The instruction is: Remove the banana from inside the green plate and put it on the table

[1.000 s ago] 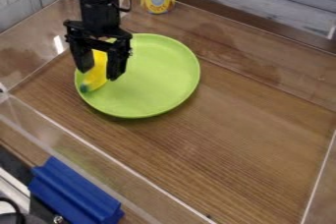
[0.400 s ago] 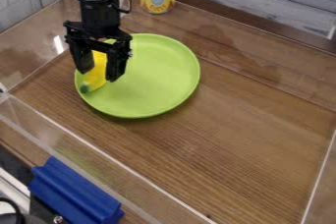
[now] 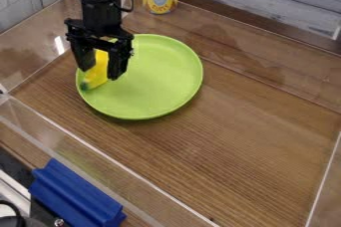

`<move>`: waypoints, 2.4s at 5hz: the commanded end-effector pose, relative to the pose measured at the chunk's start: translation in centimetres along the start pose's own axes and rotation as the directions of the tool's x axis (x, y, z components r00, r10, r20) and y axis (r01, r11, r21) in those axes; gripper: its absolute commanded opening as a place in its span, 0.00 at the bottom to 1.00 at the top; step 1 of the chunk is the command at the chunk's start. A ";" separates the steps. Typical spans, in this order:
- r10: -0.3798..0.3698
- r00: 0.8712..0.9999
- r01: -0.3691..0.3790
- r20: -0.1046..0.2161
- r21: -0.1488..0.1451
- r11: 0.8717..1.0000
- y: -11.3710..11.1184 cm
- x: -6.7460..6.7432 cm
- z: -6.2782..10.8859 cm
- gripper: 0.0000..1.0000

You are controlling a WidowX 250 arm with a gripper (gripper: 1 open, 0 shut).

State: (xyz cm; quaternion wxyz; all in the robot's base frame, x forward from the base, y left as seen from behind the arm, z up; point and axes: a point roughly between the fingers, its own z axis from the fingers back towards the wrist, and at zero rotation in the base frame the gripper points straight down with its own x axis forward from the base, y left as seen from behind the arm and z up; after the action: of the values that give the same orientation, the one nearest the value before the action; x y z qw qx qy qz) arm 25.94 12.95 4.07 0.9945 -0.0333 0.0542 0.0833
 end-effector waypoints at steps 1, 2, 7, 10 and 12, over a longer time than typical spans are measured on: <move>-0.023 1.000 0.023 -0.018 -0.011 1.000 -0.3 -0.1 -1.6 1.00; -0.025 1.000 0.025 -0.019 -0.013 1.000 -0.3 -0.1 -2.1 1.00; -0.051 0.998 0.050 -0.022 -0.015 0.999 -1.2 -0.2 -1.9 0.00; -0.067 0.997 0.067 -0.026 -0.015 0.998 -1.7 -0.4 -1.8 0.00; -0.078 0.997 0.078 -0.030 -0.015 0.997 -2.1 -0.5 -1.8 0.00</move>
State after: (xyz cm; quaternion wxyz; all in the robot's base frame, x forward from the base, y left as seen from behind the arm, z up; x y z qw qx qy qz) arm 25.49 11.03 1.93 0.9950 -0.0450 0.0743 0.0488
